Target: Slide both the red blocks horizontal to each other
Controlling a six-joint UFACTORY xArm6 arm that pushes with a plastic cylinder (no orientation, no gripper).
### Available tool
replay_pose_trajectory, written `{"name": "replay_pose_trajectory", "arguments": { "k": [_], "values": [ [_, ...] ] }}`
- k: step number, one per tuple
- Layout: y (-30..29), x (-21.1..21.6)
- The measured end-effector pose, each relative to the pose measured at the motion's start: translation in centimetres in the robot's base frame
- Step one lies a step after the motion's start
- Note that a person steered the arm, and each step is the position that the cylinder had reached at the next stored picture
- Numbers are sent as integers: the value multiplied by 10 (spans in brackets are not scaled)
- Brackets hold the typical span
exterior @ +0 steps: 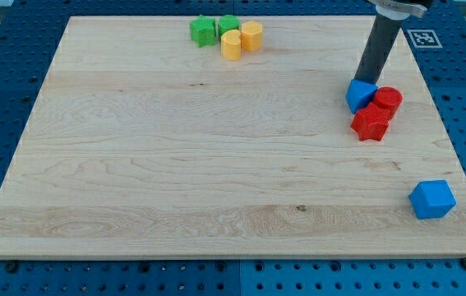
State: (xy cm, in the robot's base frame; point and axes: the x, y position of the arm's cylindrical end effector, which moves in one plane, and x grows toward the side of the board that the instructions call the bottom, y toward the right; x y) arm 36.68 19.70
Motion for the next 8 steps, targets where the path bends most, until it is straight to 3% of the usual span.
{"name": "replay_pose_trajectory", "arguments": {
  "k": [2, 8],
  "values": [
    [27, -14],
    [12, 63]
  ]
}}
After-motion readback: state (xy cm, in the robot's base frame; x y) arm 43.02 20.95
